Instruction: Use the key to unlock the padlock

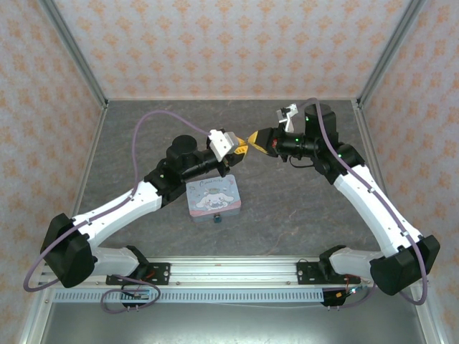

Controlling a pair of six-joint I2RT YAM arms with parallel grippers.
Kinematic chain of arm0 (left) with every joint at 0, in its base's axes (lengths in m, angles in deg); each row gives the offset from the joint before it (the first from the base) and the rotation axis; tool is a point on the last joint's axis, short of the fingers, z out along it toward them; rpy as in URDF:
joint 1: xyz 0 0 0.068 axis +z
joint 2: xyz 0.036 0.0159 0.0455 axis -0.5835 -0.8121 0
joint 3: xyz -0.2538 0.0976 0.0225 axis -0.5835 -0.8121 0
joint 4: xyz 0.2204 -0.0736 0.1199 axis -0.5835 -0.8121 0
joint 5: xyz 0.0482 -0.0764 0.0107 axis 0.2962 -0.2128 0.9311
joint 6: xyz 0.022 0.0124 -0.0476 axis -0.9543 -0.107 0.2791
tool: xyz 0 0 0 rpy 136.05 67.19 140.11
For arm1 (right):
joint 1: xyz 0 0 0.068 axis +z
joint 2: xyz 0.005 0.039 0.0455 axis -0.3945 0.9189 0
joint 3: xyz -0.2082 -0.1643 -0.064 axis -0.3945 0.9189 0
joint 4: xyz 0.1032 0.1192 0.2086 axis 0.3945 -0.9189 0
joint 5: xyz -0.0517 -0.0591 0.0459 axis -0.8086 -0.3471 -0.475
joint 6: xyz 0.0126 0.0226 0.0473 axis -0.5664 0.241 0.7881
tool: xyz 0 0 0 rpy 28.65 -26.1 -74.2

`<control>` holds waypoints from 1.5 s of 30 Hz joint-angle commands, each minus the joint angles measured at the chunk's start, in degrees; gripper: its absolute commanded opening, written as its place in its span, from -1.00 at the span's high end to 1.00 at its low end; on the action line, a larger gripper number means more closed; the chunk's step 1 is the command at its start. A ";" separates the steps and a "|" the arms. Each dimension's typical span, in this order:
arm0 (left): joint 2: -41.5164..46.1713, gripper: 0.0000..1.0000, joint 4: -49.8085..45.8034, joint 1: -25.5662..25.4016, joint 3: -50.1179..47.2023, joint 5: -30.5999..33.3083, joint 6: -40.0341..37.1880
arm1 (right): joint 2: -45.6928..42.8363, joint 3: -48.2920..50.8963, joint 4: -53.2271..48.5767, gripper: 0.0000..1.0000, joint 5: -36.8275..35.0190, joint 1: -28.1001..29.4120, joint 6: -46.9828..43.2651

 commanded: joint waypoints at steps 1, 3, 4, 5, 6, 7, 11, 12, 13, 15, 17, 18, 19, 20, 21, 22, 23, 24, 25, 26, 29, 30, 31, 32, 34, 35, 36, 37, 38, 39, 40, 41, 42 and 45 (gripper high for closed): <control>-0.48 0.71 0.29 -0.43 1.62 1.31 -0.42 | -1.31 -0.84 0.71 1.00 1.30 0.36 -0.16; -0.45 0.77 0.23 -0.39 1.61 1.59 -0.43 | -1.27 -0.80 0.89 1.00 1.44 0.41 -0.08; -0.50 0.80 0.13 -0.48 1.52 1.80 -0.51 | -1.32 -0.80 0.88 1.00 1.50 0.46 -0.06; -0.47 0.83 0.07 -0.46 1.53 2.00 -0.61 | -1.31 -0.81 1.01 1.00 1.50 0.43 -0.16; -0.50 0.87 -0.05 -0.48 1.51 2.19 -0.74 | -1.31 -0.85 0.96 1.00 1.58 0.45 -0.17; -0.37 0.92 -0.23 -0.48 1.48 2.24 -0.84 | -1.38 -0.85 0.99 1.00 1.74 0.36 -0.21; -0.04 1.00 -2.11 -0.48 1.50 2.10 -1.99 | -1.39 -1.28 -0.81 1.00 1.29 0.38 -2.75; 0.27 1.00 -2.94 -0.47 1.60 2.14 -2.58 | -1.40 -1.53 -1.86 1.00 0.56 0.45 -3.92; 0.69 1.00 -4.38 -0.47 1.67 1.98 -3.45 | -1.40 -2.08 -3.47 0.98 -0.42 0.50 -6.02; 1.72 1.00 -8.41 -0.47 2.21 1.32 -5.69 | -2.93 -3.42 -7.25 0.74 -3.06 0.49 -11.12; 2.85 1.00 -14.68 -0.45 3.59 0.61 -8.38 | -4.16 -4.27 -10.83 0.48 -6.38 0.41 -17.89; 3.34 1.00 -18.06 -0.48 4.30 0.26 -9.84 | -4.83 -4.43 -12.00 0.38 -7.69 0.43 -21.70; 3.84 1.00 -21.91 -0.48 5.36 -0.06 -11.23 | -5.67 -4.22 -13.10 0.29 -9.76 0.45 -25.54; 4.23 1.00 -25.90 -0.56 6.46 -0.15 -12.58 | -6.61 -3.91 -13.62 0.22 -11.35 0.48 -29.66; 4.41 1.00 -29.38 -0.61 7.49 -0.17 -13.79 | -7.64 -3.41 -13.76 0.19 -12.16 0.45 -33.15; 4.39 1.00 -33.62 -0.72 8.87 -0.05 -15.10 | -9.08 -2.23 -12.85 0.12 -12.81 0.43 -37.23; 4.29 1.00 -37.68 -0.97 10.34 0.71 -16.25 | -10.80 -0.65 -11.22 0.02 -13.20 0.43 -41.15; 4.02 1.00 -41.04 -1.24 11.59 1.72 -17.19 | -12.30 1.06 -9.58 0.00 -13.20 0.45 -44.35; 3.52 1.00 -44.50 -1.59 13.06 3.03 -18.10 | -14.14 3.22 -7.73 -0.01 -12.65 0.45 -48.78; 3.03 1.00 -47.84 -2.06 14.33 4.57 -18.84 | -15.89 5.50 -5.50 -0.01 -11.52 0.43 -53.27; 1.23 1.00 -55.47 -3.74 17.45 9.30 -20.81 | -19.24 11.10 -0.96 -0.05 -5.11 0.43 -65.98; 0.83 1.00 -57.22 -4.27 18.24 10.27 -21.32 | -19.50 11.95 -0.69 -0.07 -3.75 0.45 -69.01; 0.36 1.00 -58.77 -4.65 19.02 11.33 -21.88 | -19.53 12.53 -0.94 -0.10 -2.57 0.40 -72.34; -0.15 1.00 -60.18 -5.20 19.76 12.53 -22.32 | -19.13 12.68 -2.06 -0.11 -1.71 0.50 -75.93; -1.02 1.00 -62.45 -6.17 21.09 15.11 -23.33 | -17.69 12.13 -5.31 -0.11 0.04 0.41 -82.60; -1.65 1.00 -63.67 -6.76 21.92 16.41 -23.92 | -16.84 11.77 -6.67 -0.10 1.09 0.44 -85.46; -2.23 1.00 -64.76 -7.22 22.66 17.40 -24.37 | -16.05 11.72 -6.97 -0.10 1.74 0.48 -86.81; -2.90 1.00 -65.92 -7.67 23.52 18.25 -24.75 | -15.17 11.78 -6.67 -0.09 2.52 0.48 -87.93; -3.57 1.00 -66.94 -8.09 24.40 18.90 -25.11 | -14.60 11.87 -6.63 -0.06 3.49 0.73 -89.58; -4.12 1.00 -67.63 -8.39 24.97 19.38 -25.34 | -13.94 11.96 -6.90 -0.04 3.81 1.35 -91.53; -4.67 1.00 -68.26 -8.68 25.59 19.75 -25.55 | -13.35 12.27 -7.02 -0.03 3.27 2.32 -94.07; -5.16 1.00 -68.64 -8.94 26.10 20.05 -25.77 | -12.91 12.77 -6.98 -0.03 2.13 3.46 -96.51; -5.40 1.00 -68.79 -9.10 26.41 20.21 -25.90 | -12.47 13.15 -6.99 -0.03 0.98 4.52 -98.32; -5.70 1.00 -68.41 -9.43 26.91 19.70 -26.43 | -10.80 14.33 -5.42 -0.02 -0.91 6.35 -100.59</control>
